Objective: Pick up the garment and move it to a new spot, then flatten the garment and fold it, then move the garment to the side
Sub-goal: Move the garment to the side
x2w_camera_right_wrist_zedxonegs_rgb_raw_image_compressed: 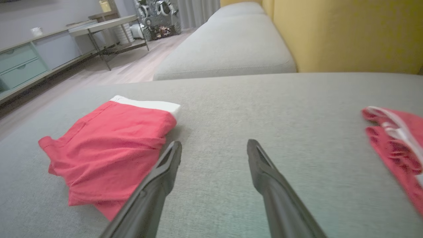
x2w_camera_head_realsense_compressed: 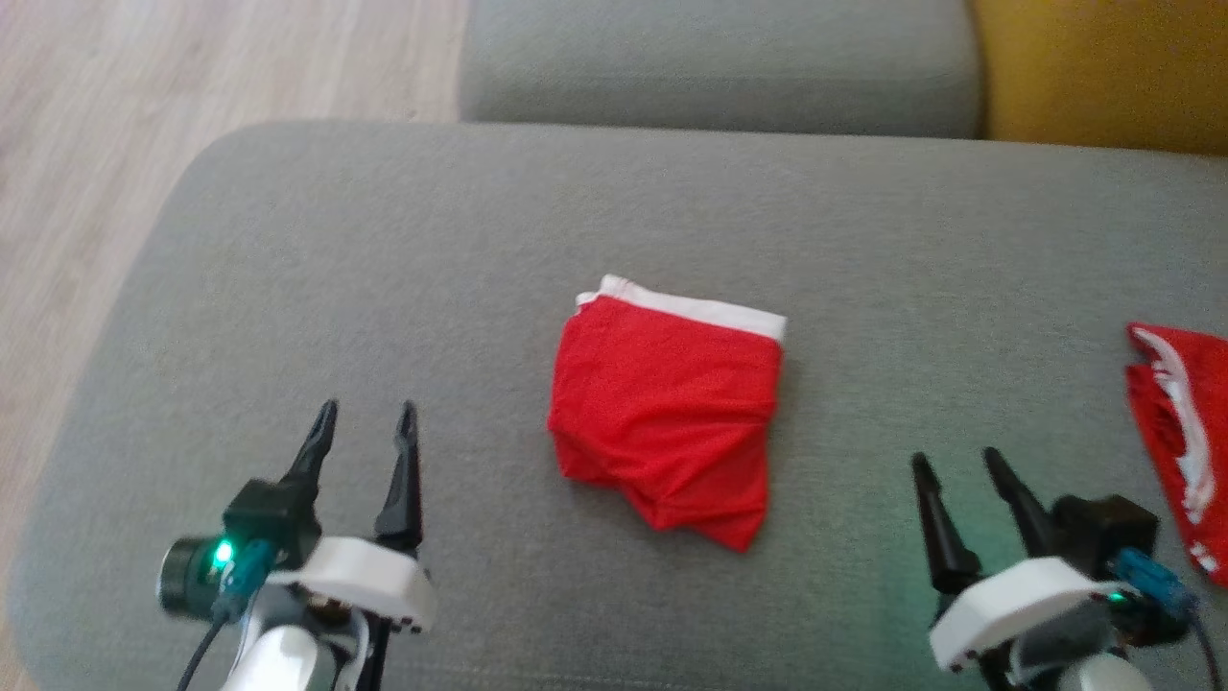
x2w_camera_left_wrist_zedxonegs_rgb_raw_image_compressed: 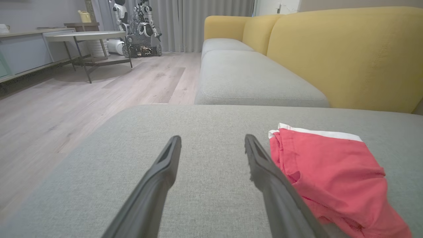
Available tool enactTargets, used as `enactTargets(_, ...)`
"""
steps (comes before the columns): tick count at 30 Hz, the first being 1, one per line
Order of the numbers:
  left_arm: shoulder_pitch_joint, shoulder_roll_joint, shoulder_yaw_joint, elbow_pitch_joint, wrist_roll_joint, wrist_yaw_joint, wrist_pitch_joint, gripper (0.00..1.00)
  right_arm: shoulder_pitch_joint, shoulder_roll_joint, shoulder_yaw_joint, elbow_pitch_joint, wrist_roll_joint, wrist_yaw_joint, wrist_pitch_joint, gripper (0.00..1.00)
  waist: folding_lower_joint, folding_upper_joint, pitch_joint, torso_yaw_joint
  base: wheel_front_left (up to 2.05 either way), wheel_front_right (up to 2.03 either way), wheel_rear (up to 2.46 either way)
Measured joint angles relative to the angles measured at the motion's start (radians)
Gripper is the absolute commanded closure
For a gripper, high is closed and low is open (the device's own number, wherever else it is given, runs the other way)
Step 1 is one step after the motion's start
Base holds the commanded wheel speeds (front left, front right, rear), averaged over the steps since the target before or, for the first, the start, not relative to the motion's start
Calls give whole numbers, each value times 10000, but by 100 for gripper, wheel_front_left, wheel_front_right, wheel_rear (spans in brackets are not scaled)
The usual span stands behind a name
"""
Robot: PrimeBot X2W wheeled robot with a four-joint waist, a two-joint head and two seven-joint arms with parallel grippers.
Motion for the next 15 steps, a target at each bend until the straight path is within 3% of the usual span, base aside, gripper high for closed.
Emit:
enactTargets(6,-644,-328,-138,161,50,-155,-190,0,-1216,-6,761,1620,385,0,-374,0,0,0,497,795,0,0,0)
enactTargets(9,-934,-468,-188,314,100,-251,-274,0,-2046,-8,1335,3022,639,0,-518,0,0,0,820,1278,0,0,0)
enactTargets(15,-1190,-650,-236,430,100,-332,-326,0,-2820,-8,1710,4654,1235,0,-663,0,0,0,1197,1729,0,0,0)
